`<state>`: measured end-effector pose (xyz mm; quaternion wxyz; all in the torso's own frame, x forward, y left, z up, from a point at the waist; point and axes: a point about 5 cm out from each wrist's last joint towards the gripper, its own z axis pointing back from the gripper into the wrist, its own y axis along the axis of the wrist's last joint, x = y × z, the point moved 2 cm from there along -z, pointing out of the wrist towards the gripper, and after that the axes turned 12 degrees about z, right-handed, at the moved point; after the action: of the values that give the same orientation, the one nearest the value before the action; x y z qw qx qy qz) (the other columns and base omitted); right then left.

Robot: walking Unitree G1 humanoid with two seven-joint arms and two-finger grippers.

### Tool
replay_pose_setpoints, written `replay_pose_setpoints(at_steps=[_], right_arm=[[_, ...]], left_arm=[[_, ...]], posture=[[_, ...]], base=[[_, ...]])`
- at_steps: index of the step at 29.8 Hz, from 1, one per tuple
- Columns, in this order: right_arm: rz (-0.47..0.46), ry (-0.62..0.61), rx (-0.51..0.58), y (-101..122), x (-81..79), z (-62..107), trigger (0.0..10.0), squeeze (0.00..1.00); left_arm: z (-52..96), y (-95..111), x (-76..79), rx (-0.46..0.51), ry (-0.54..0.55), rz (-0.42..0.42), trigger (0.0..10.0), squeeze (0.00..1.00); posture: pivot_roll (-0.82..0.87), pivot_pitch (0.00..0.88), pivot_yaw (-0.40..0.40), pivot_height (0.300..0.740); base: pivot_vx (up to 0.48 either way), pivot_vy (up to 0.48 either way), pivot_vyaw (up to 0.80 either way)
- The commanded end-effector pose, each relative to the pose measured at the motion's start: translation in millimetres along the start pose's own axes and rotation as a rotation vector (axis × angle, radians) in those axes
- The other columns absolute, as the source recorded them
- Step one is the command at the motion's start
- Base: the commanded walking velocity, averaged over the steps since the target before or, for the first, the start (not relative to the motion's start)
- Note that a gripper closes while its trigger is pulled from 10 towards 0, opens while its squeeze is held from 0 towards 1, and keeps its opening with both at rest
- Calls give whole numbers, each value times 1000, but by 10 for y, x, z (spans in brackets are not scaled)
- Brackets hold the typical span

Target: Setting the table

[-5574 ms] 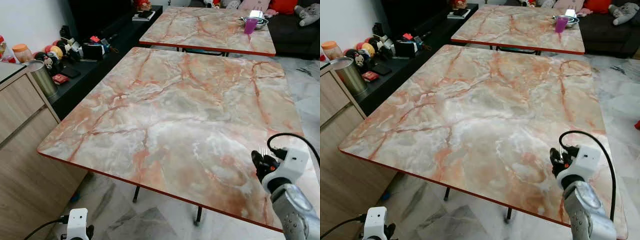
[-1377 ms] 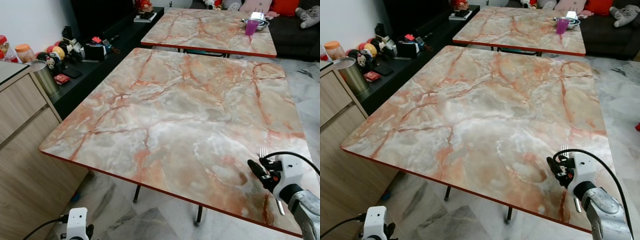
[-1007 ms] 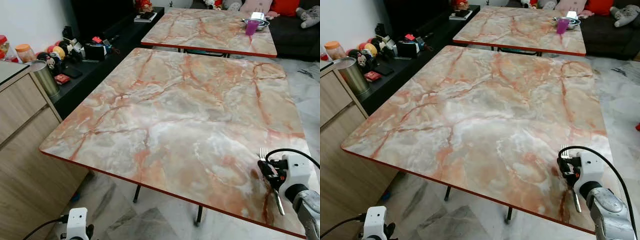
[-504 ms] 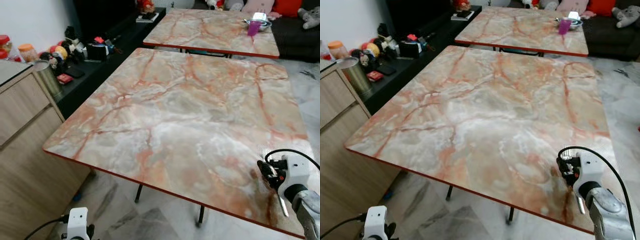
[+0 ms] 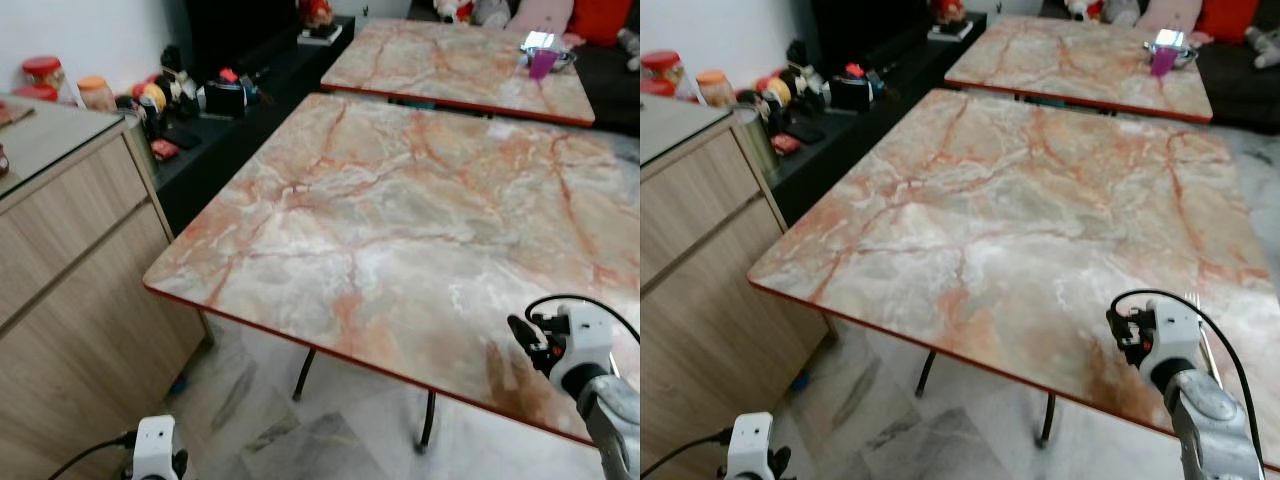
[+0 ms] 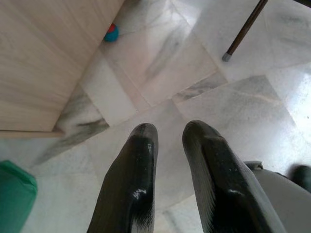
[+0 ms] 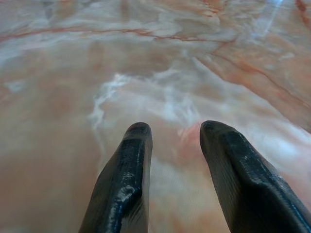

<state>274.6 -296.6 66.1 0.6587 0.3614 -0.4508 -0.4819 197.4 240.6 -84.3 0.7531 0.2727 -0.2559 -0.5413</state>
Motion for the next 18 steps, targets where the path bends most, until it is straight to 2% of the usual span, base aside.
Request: replay_pose_setpoints(at_steps=[1, 3, 18], right_arm=[[-2, -6, 12, 28, 24, 1, 10000, 0], [-1, -5, 13, 27, 23, -1, 10000, 0], [1, -3, 19, 36, 24, -8, 10000, 0]], left_arm=[[4, -36, 12, -16, -4, -4, 10000, 0], [3, -34, 13, -15, -5, -9, 10000, 0], [3, -27, 14, -8, -4, -9, 10000, 0]], posture=[[19, 41, 21, 740], [20, 40, 20, 740], [20, 37, 19, 740]], base=[[0, 0, 0], [0, 0, 0], [0, -330, 0]])
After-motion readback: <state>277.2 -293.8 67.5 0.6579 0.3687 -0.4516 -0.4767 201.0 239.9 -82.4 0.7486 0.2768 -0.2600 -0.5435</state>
